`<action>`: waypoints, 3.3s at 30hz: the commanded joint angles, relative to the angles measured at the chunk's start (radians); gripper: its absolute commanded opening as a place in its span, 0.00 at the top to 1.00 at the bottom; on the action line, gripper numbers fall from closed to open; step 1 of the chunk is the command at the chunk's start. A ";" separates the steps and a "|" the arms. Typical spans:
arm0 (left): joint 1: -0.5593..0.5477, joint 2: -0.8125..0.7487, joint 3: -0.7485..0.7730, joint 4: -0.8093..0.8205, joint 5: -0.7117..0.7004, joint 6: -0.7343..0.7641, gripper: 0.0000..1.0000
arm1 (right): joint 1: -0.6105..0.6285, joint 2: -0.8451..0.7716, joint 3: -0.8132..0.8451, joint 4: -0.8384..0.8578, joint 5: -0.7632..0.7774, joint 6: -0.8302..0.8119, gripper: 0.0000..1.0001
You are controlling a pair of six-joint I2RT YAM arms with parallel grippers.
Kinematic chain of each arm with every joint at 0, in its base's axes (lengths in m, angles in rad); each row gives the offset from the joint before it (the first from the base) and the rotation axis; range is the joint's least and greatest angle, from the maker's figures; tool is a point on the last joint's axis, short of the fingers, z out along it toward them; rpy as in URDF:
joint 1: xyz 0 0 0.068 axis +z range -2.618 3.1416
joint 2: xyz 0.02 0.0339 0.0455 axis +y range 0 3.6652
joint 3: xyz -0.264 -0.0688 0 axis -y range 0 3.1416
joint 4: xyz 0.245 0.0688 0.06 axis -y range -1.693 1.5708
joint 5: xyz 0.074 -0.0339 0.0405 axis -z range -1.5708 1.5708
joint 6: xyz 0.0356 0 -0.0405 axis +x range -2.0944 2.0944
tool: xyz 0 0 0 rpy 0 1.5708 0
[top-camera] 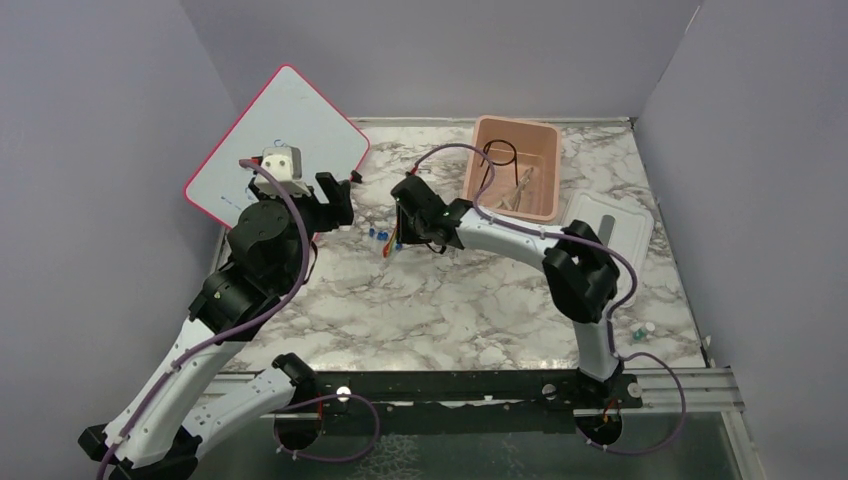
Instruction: Organize the chemistry lab equipment
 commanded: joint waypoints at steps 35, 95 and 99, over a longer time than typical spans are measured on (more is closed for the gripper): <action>0.002 -0.010 -0.046 -0.039 0.046 0.029 0.16 | -0.030 0.486 0.444 -0.099 0.285 -0.017 0.89; 0.003 0.184 -0.268 0.002 0.208 -0.205 0.15 | -0.151 0.337 0.321 -0.147 -0.093 -0.355 0.59; 0.002 0.180 -0.269 0.004 0.207 -0.202 0.15 | -0.151 0.354 0.336 -0.173 -0.106 -0.361 0.66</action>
